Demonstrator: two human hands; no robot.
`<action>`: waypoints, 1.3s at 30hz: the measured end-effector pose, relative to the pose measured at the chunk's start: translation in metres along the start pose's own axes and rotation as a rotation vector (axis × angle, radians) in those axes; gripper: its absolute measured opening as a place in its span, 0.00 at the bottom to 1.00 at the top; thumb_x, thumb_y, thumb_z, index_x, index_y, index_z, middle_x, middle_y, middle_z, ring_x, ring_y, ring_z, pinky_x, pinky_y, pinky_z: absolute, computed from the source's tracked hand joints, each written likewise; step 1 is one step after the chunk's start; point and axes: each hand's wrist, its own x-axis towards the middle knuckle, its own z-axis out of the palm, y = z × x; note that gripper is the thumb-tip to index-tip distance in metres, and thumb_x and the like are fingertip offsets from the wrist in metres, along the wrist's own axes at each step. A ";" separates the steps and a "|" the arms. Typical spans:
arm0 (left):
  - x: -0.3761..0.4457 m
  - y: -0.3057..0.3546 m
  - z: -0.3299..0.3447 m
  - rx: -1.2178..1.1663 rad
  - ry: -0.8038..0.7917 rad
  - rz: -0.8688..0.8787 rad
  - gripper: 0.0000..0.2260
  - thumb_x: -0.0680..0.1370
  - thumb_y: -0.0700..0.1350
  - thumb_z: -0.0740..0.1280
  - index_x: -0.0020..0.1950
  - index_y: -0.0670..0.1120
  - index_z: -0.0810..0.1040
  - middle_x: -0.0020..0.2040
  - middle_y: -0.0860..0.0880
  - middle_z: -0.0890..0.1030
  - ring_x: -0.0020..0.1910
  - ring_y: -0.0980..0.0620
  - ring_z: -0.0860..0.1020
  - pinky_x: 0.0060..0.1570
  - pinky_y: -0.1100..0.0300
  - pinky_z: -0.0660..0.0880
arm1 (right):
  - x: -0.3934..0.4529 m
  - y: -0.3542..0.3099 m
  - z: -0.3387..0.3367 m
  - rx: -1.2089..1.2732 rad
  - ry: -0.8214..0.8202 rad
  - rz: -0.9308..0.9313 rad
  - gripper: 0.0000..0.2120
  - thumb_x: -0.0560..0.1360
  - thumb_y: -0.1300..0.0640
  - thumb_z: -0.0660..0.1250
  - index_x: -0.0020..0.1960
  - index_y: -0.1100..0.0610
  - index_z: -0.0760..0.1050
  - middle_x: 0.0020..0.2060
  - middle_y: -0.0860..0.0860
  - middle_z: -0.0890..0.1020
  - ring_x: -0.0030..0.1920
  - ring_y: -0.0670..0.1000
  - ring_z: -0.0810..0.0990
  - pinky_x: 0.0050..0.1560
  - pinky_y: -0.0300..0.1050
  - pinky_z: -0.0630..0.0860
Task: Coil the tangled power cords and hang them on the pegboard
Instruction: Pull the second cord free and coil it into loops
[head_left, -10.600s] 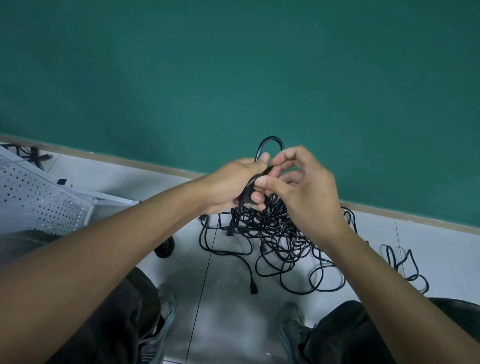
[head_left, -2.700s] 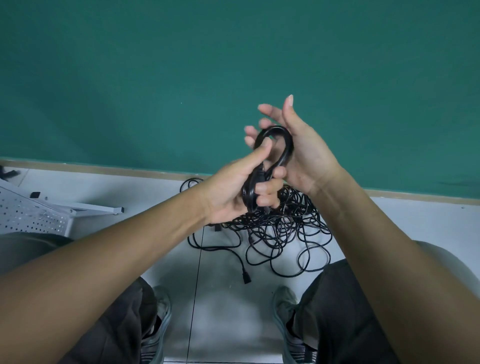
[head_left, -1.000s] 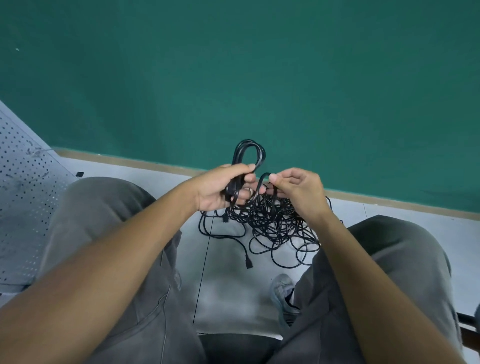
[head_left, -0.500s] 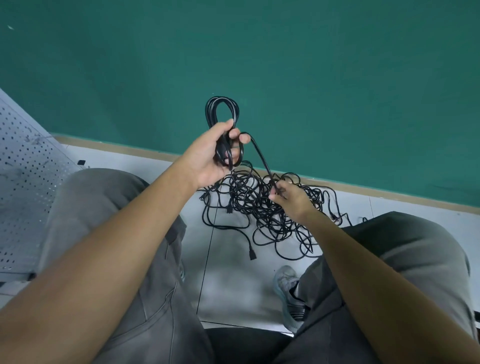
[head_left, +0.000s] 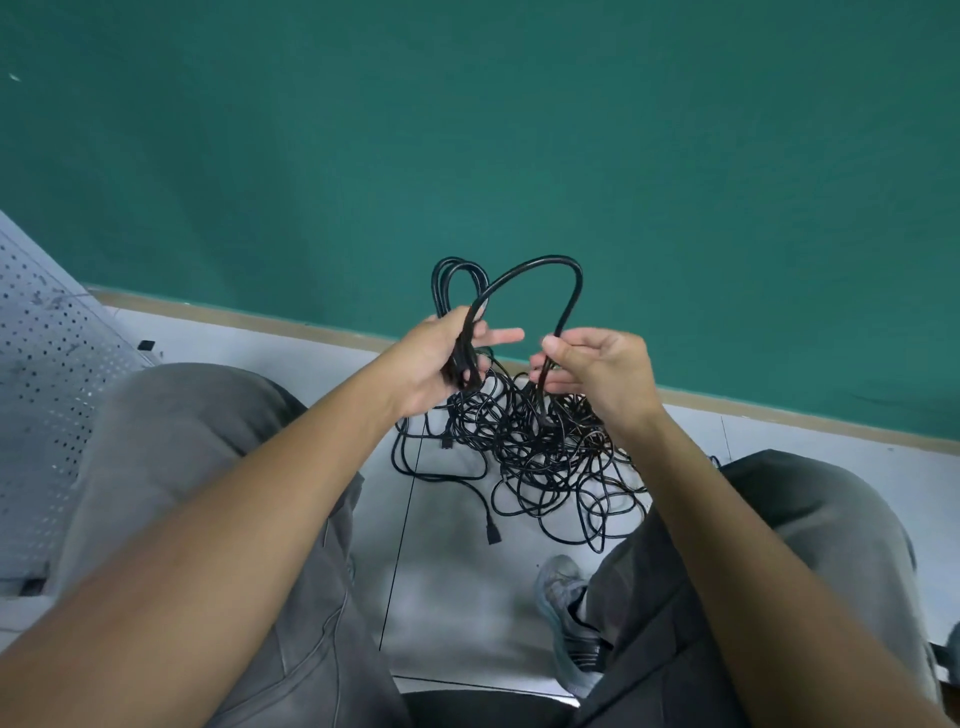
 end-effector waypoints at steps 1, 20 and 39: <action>-0.001 -0.001 0.001 -0.011 -0.025 -0.009 0.17 0.86 0.51 0.61 0.39 0.49 0.68 0.62 0.45 0.84 0.29 0.56 0.72 0.36 0.64 0.71 | -0.002 -0.006 -0.002 0.051 -0.006 -0.017 0.08 0.79 0.61 0.72 0.55 0.64 0.79 0.42 0.58 0.88 0.40 0.57 0.88 0.39 0.42 0.84; -0.006 -0.010 0.021 -0.074 -0.144 -0.086 0.13 0.85 0.50 0.62 0.42 0.48 0.73 0.42 0.52 0.78 0.27 0.56 0.70 0.27 0.65 0.70 | 0.014 0.034 -0.012 0.077 -0.159 -0.060 0.14 0.79 0.55 0.70 0.60 0.63 0.80 0.56 0.58 0.85 0.58 0.56 0.84 0.63 0.50 0.79; 0.016 0.008 -0.009 -0.270 0.334 0.058 0.15 0.85 0.49 0.64 0.39 0.47 0.73 0.59 0.48 0.85 0.29 0.55 0.73 0.32 0.61 0.75 | 0.022 0.064 0.007 -0.701 -0.107 0.044 0.10 0.84 0.55 0.63 0.47 0.54 0.81 0.42 0.46 0.85 0.41 0.57 0.85 0.47 0.52 0.84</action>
